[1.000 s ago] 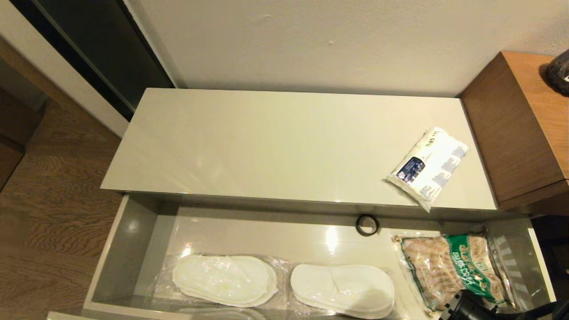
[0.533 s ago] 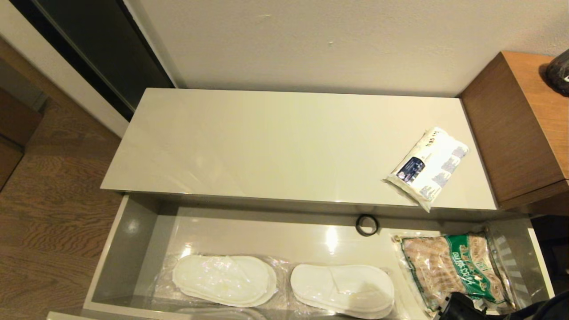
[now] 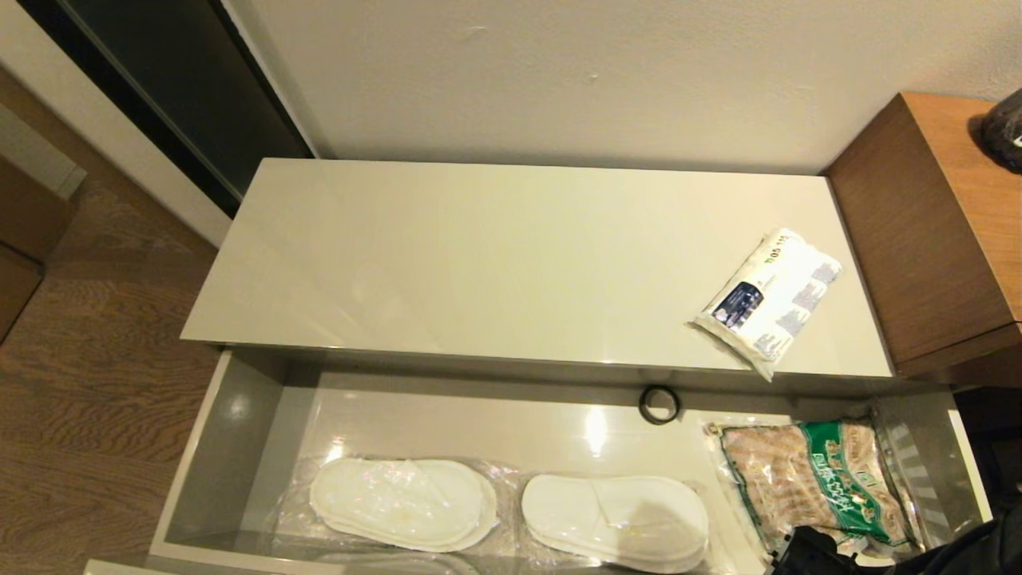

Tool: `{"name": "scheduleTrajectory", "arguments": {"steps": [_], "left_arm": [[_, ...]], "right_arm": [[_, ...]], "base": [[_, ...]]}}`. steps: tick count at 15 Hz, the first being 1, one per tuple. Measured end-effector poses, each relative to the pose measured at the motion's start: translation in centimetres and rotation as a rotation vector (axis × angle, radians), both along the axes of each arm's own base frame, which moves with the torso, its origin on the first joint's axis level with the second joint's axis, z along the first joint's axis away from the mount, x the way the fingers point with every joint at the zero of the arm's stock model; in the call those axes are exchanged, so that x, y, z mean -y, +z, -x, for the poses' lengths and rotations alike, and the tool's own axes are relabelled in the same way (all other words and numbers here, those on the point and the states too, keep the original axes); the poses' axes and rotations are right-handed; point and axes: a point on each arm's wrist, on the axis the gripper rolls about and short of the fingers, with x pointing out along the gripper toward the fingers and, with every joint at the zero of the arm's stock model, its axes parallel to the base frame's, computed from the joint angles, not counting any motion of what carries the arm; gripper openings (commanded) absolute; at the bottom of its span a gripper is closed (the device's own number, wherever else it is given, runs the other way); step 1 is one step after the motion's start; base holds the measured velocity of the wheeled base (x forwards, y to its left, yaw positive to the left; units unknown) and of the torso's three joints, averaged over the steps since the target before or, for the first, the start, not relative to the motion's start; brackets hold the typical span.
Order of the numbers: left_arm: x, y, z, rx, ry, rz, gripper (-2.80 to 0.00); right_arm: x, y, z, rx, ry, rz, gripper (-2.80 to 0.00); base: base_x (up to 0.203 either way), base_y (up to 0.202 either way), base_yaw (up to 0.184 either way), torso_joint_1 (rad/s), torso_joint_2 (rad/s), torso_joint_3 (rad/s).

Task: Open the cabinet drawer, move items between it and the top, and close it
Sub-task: Close the drawer

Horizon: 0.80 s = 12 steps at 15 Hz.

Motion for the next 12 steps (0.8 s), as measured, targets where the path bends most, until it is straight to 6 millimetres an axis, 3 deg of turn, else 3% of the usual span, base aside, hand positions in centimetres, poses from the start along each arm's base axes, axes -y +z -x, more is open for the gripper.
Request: {"name": "scheduleTrajectory", "arguments": {"steps": [6,9,12], "left_arm": [[0.0,0.0,0.0,0.0,-0.001,0.0,-2.8],[0.0,0.0,0.0,0.0,0.0,0.0,-2.8],[0.0,0.0,0.0,0.0,0.0,0.0,-2.8]], "right_arm": [[0.0,0.6,-1.4,0.212,-0.09,0.044,-2.8],[0.4,2.5,-2.8,0.318,-0.123,0.015,-2.8],[1.3,5.5,-5.5,0.457,-0.188,-0.031,-2.8]], "base": [[0.0,0.0,0.0,0.0,0.0,0.0],[0.0,0.0,0.0,0.0,0.0,0.0],[0.0,0.0,0.0,0.0,0.0,0.0]]}}
